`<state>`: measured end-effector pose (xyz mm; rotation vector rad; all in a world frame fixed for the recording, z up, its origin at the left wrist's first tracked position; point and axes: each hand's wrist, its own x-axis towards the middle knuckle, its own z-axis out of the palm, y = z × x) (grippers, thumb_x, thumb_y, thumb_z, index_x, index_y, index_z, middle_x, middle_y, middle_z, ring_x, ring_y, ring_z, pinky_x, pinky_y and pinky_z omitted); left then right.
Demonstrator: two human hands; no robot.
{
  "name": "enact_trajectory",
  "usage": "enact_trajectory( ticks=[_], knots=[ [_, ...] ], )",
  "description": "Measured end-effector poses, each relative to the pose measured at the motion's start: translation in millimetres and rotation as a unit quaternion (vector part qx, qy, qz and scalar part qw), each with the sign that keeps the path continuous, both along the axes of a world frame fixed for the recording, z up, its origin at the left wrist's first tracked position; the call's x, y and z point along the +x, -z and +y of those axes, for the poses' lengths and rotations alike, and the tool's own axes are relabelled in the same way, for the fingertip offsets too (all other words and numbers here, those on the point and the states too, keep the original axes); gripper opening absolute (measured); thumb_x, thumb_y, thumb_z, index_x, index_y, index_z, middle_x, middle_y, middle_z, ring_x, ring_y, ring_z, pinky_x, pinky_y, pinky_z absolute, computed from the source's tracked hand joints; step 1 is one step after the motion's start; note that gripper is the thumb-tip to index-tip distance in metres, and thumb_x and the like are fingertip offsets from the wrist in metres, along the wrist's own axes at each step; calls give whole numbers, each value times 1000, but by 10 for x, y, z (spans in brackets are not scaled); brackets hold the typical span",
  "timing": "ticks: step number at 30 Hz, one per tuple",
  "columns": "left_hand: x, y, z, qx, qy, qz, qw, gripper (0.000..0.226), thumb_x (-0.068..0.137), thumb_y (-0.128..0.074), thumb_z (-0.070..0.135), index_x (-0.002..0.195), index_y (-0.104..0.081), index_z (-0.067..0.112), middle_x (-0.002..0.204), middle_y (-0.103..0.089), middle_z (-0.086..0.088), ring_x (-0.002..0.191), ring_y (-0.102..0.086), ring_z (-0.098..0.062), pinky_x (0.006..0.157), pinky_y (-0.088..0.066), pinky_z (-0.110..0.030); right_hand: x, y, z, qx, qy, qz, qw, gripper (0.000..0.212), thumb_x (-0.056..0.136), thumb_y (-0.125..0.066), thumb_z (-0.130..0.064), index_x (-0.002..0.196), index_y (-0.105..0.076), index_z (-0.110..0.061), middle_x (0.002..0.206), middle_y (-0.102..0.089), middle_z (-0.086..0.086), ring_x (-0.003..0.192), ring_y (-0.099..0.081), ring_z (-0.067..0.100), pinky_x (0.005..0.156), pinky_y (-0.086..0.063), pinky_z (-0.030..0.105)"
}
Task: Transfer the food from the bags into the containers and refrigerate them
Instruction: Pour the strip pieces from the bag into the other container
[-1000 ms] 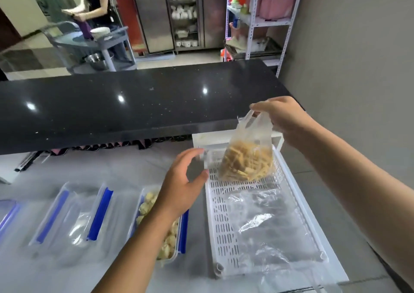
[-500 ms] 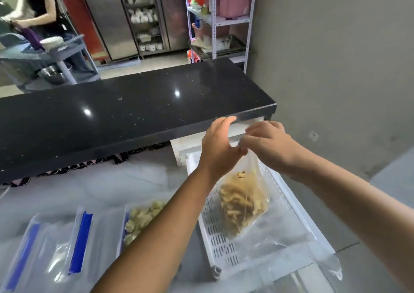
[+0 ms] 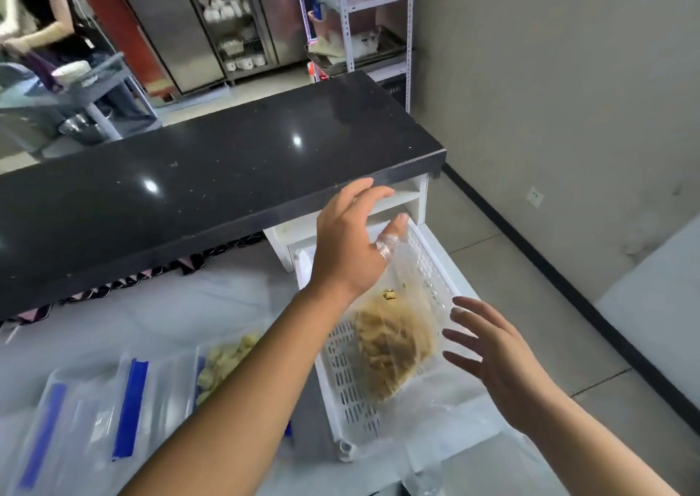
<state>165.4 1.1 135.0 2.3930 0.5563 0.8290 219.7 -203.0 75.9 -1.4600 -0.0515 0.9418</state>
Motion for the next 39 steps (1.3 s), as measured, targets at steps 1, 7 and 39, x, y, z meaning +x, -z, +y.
enact_trajectory(
  ticks=[1, 7, 39],
  knots=[
    [-19, -46, -18, 12, 0, 13, 1000, 37, 93, -61, 43, 122, -66, 22, 139, -54, -1, 131, -48, -22, 108, -41, -49, 10, 67, 1, 4, 8, 30, 1000, 28, 95, -62, -24, 124, -62, -25, 122, -65, -1, 114, -63, 24, 98, -52, 50],
    [-118, -470, -161, 45, -31, -3, 999, 34, 92, -64, 37, 122, -68, 23, 143, -50, 0, 134, -47, -20, 110, -40, -48, 115, 230, 128, 29, -5, 128, 991, 71, 76, -76, -47, 139, -48, -29, 137, -53, -2, 126, -52, 27, 105, -44, 53],
    [-4872, -298, 539, 14, -239, -156, 958, 28, 92, -65, 28, 113, -70, 10, 122, -64, -6, 120, -53, -7, 107, -36, -15, -3543, 26, 409, 200, -180, 205, 941, 72, 37, -93, -35, 102, -78, -8, 103, -74, 18, 86, -74, 32, 65, -61, 42]
  ],
)
